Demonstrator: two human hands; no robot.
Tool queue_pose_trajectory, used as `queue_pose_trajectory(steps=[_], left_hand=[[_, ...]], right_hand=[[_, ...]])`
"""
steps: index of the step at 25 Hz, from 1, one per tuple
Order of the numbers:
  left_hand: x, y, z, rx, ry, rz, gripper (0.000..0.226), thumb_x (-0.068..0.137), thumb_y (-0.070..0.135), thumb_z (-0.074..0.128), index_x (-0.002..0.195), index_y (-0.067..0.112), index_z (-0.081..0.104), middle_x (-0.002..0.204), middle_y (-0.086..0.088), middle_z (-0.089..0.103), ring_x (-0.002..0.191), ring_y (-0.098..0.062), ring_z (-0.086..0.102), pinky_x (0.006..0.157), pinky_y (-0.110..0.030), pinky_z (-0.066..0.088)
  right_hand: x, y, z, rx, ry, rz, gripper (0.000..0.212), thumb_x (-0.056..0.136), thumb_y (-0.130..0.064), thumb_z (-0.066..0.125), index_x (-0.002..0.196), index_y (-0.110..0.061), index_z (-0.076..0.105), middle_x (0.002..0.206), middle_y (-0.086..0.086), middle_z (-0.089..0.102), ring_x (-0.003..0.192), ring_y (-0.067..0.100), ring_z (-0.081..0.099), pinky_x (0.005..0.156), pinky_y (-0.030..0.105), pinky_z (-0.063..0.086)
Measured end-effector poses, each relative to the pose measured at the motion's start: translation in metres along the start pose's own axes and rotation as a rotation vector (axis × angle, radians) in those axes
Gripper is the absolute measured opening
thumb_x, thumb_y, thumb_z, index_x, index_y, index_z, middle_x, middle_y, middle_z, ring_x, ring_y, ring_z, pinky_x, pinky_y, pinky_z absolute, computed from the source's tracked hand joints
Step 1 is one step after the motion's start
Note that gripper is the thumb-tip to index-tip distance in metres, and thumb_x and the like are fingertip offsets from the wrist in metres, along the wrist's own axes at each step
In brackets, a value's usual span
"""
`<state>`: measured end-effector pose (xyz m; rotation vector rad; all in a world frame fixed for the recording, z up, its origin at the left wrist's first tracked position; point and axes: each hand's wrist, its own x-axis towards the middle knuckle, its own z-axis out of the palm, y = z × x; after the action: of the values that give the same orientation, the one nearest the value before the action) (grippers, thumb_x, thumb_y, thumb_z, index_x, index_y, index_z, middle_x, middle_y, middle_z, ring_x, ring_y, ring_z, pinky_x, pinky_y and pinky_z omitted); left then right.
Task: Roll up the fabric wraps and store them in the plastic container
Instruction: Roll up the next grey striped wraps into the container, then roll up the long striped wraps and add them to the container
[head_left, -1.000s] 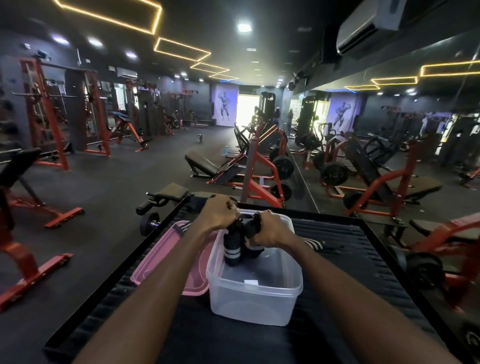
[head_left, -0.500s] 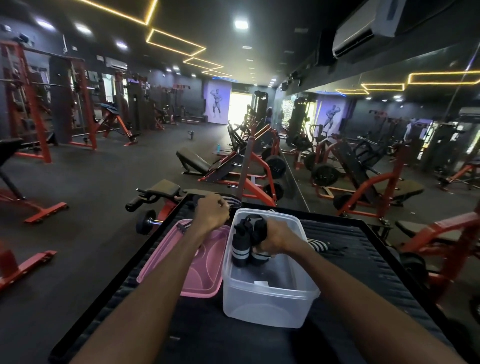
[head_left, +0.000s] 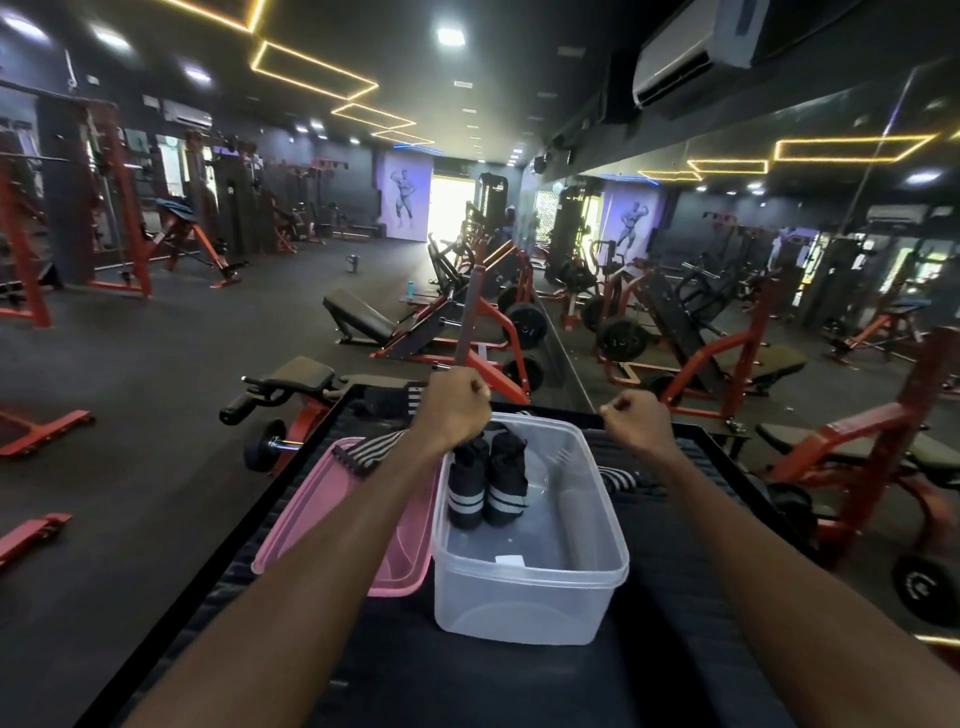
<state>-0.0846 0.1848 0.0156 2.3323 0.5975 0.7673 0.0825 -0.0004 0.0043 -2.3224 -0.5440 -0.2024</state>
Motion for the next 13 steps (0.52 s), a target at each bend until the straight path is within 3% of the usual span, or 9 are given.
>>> queue_pose_trajectory(steps=[2, 3, 5, 7, 9, 11, 13], left_hand=[[-0.001, 0.022, 0.014, -0.002, -0.070, 0.091, 0.018, 0.090, 0.009, 0.057, 0.088, 0.007, 0.074, 0.092, -0.005, 0.074, 0.082, -0.018, 0.067, 0.076, -0.029, 0.051], [-0.001, 0.031, 0.022, 0.021, -0.112, 0.133, 0.017, 0.090, 0.010, 0.057, 0.088, 0.008, 0.073, 0.092, -0.006, 0.074, 0.084, -0.020, 0.068, 0.078, -0.030, 0.053], [0.000, 0.043, 0.036, 0.078, -0.231, 0.180, 0.015, 0.092, 0.013, 0.057, 0.087, 0.012, 0.071, 0.092, -0.007, 0.073, 0.084, -0.021, 0.068, 0.080, -0.033, 0.056], [0.001, 0.052, 0.049, 0.122, -0.331, 0.207, 0.014, 0.093, 0.016, 0.056, 0.088, 0.014, 0.069, 0.092, -0.007, 0.072, 0.082, -0.021, 0.068, 0.079, -0.035, 0.058], [-0.001, 0.059, 0.057, 0.167, -0.348, 0.230, 0.014, 0.093, 0.018, 0.058, 0.092, 0.012, 0.071, 0.093, -0.009, 0.072, 0.082, -0.023, 0.068, 0.076, -0.035, 0.057], [0.000, 0.060, 0.060, 0.164, -0.339, 0.225, 0.015, 0.093, 0.019, 0.058, 0.094, 0.011, 0.072, 0.094, -0.009, 0.073, 0.082, -0.022, 0.067, 0.076, -0.035, 0.056], [0.001, 0.057, 0.055, 0.139, -0.308, 0.200, 0.015, 0.094, 0.018, 0.058, 0.092, 0.011, 0.071, 0.094, -0.007, 0.073, 0.082, -0.018, 0.066, 0.079, -0.034, 0.055]], right_hand=[[0.001, 0.029, 0.007, -0.048, -0.129, 0.025, 0.008, 0.084, -0.017, 0.066, 0.088, -0.015, 0.072, 0.096, 0.010, 0.073, 0.101, 0.030, 0.067, 0.080, 0.026, 0.045], [-0.001, 0.041, 0.011, -0.086, -0.213, 0.016, 0.020, 0.083, -0.019, 0.068, 0.102, -0.013, 0.073, 0.108, 0.009, 0.073, 0.108, 0.027, 0.066, 0.084, 0.025, 0.044], [-0.005, 0.059, 0.023, -0.123, -0.388, -0.027, 0.057, 0.077, -0.045, 0.069, 0.128, -0.019, 0.065, 0.127, 0.001, 0.067, 0.121, 0.020, 0.061, 0.098, 0.026, 0.042], [0.001, 0.081, 0.042, -0.258, -0.524, -0.062, 0.078, 0.066, -0.069, 0.052, 0.136, -0.036, 0.056, 0.134, 0.002, 0.064, 0.124, 0.024, 0.059, 0.103, 0.033, 0.042], [-0.010, 0.079, 0.047, -0.497, -0.577, -0.103, 0.071, 0.072, -0.068, 0.045, 0.138, -0.043, 0.048, 0.134, 0.008, 0.059, 0.126, 0.033, 0.053, 0.107, 0.045, 0.038], [-0.024, 0.072, 0.046, -0.612, -0.482, -0.078, 0.063, 0.081, -0.060, 0.050, 0.139, -0.035, 0.044, 0.138, 0.009, 0.046, 0.134, 0.041, 0.036, 0.110, 0.059, 0.026], [-0.029, 0.066, 0.044, -0.659, -0.406, -0.033, 0.054, 0.087, -0.052, 0.053, 0.132, -0.022, 0.050, 0.140, 0.012, 0.044, 0.134, 0.041, 0.033, 0.107, 0.062, 0.026]])
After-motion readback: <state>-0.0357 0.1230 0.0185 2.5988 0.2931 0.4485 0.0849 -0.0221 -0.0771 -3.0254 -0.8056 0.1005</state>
